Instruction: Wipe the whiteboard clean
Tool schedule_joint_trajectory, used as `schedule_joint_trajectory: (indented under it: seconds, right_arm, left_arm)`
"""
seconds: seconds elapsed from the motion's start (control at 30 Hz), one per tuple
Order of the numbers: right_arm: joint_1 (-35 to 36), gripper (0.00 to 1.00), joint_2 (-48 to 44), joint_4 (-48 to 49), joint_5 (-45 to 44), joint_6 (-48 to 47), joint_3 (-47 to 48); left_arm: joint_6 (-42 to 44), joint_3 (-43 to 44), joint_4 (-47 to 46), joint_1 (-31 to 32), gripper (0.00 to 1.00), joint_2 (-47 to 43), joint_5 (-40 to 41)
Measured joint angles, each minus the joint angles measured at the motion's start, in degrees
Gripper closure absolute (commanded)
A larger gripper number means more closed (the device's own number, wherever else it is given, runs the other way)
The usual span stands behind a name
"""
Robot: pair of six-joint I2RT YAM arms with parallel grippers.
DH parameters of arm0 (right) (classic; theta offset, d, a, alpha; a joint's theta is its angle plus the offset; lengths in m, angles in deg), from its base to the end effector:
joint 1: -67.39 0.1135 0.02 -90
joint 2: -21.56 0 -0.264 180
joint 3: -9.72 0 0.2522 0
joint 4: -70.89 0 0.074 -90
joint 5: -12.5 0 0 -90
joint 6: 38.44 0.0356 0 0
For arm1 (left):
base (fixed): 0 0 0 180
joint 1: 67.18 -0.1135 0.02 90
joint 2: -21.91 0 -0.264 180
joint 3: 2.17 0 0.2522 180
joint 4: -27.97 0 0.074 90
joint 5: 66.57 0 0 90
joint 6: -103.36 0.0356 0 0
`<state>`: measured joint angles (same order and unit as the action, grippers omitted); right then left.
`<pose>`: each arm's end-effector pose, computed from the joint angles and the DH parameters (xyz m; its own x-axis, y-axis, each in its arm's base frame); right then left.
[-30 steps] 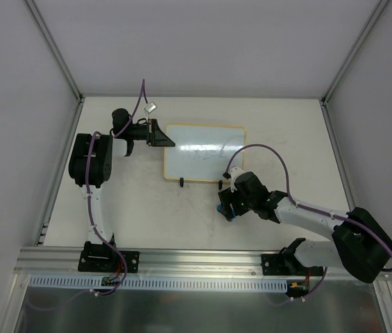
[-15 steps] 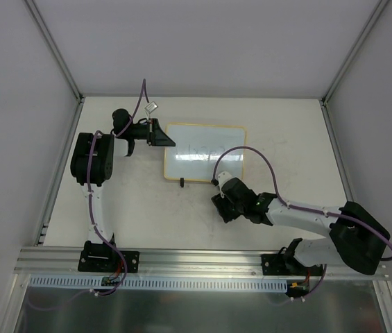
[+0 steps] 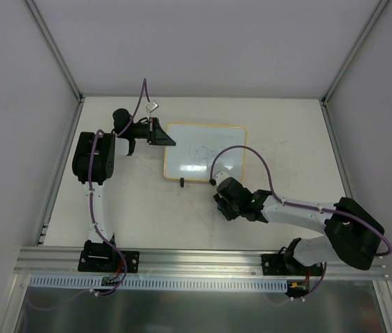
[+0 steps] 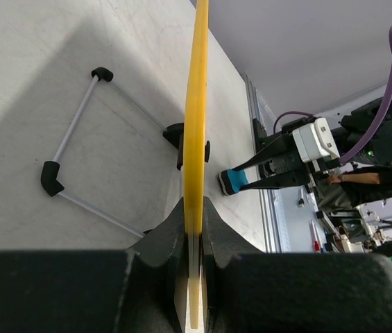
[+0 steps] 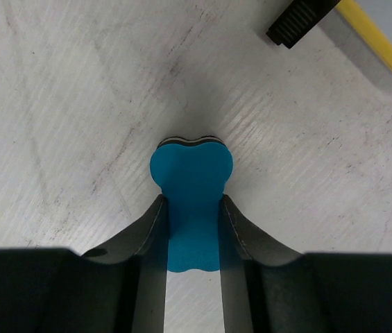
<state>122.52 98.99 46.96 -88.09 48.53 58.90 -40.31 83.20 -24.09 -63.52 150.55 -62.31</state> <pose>0.1492 0.2026 0.1657 -0.4118 -0.6818 -0.6047 -0.7649 0.6193 -0.1774 0.4411 -0.0638 0.1586 -0.7058 -0.0148 -0.7082 0.7083 -0.0012 -0.7059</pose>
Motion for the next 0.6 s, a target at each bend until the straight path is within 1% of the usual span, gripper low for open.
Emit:
schedule_joint_trajectory:
  seconds: [0.1,0.17,0.3,0.33,0.37,0.6]
  right_arm:
    - [0.0,0.83,0.0,-1.5,-0.3,-0.3,2.3]
    - [0.0,0.87,0.2,-2.6,-0.6,-0.9,5.4]
    - [0.0,0.91,3.7,-3.9,-0.8,-2.6,16.2]
    - [0.0,0.94,4.9,-3.9,-0.8,-3.1,18.7]
    - [-0.1,1.0,6.6,-3.9,-0.8,-3.6,21.8]
    - [-1.5,1.0,20.7,-5.2,-2.1,-6.9,41.5]
  left_arm:
    - [-1.5,0.6,-1.2,0.0,1.0,0.8,-0.3]
    - [-3.2,0.7,-3.1,0.0,1.0,1.3,-0.5]
    - [-7.1,1.6,-6.7,0.0,1.0,2.7,-0.8]
    - [-7.8,1.7,-7.2,0.0,1.0,3.0,-0.8]
    - [-8.8,1.9,-7.7,0.0,1.0,3.3,-0.7]
    - [-12.6,2.2,-9.6,0.0,1.0,3.7,-0.5]
